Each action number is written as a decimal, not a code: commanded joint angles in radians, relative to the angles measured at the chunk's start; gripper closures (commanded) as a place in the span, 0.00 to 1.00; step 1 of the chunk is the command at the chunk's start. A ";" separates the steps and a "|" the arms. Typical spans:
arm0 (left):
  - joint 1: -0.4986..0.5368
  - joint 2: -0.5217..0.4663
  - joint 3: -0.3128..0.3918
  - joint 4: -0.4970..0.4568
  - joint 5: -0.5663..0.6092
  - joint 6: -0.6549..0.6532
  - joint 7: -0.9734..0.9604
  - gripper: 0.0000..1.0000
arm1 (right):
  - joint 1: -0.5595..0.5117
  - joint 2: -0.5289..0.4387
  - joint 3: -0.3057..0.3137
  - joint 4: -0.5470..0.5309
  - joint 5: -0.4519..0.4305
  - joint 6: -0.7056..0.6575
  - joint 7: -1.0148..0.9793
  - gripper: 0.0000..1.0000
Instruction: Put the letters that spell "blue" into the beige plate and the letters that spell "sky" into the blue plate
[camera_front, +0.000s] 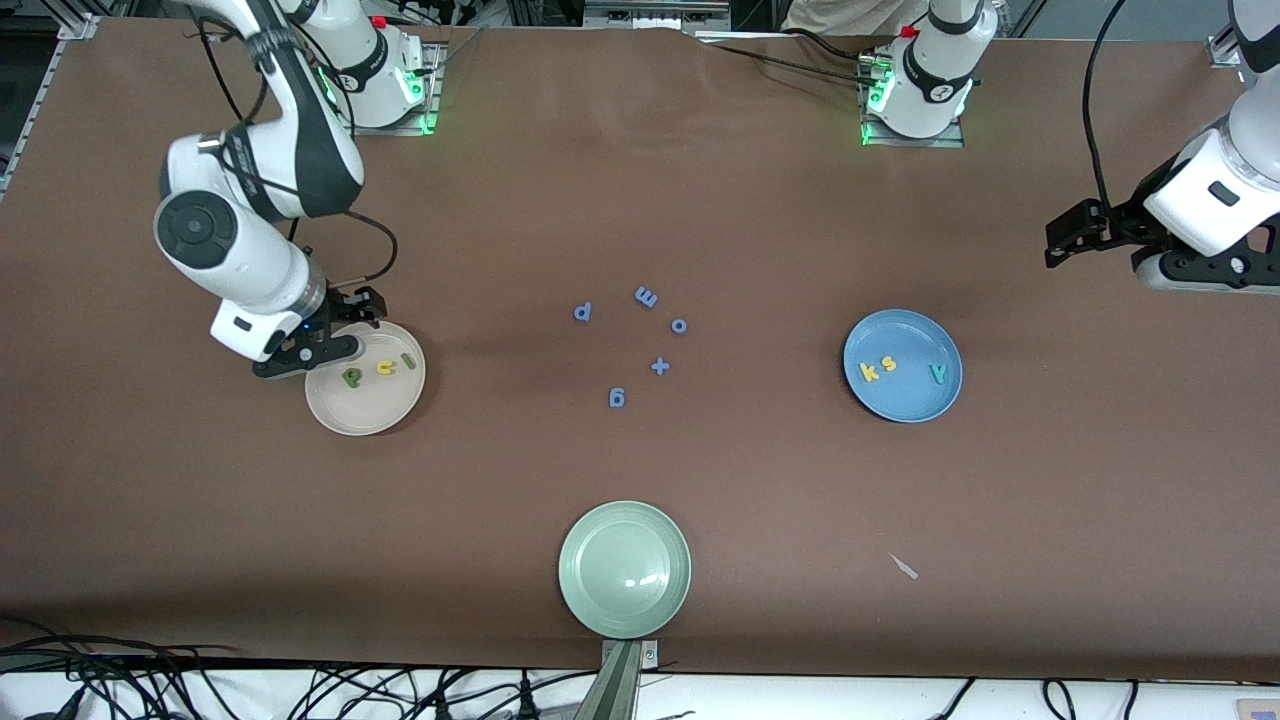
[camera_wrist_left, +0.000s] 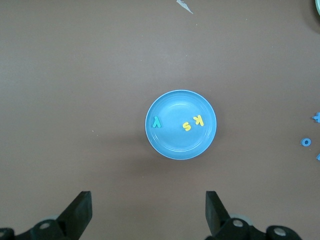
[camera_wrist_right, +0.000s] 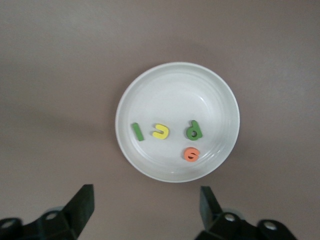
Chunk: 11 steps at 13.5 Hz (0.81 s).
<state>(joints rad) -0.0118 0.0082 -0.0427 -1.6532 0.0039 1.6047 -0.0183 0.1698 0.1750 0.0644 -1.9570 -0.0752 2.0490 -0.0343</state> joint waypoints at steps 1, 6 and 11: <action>0.001 -0.020 0.001 -0.016 -0.002 -0.006 0.023 0.00 | -0.006 -0.089 0.021 0.062 0.022 -0.104 0.017 0.00; 0.001 -0.020 0.001 -0.016 -0.002 -0.006 0.021 0.00 | -0.004 -0.118 0.015 0.275 0.025 -0.370 0.014 0.00; 0.001 -0.020 0.000 -0.014 -0.002 -0.008 0.021 0.00 | -0.006 -0.123 -0.080 0.357 0.144 -0.504 0.005 0.00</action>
<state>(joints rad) -0.0116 0.0082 -0.0425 -1.6534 0.0039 1.6043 -0.0163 0.1684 0.0428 0.0156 -1.6257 0.0213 1.5751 -0.0218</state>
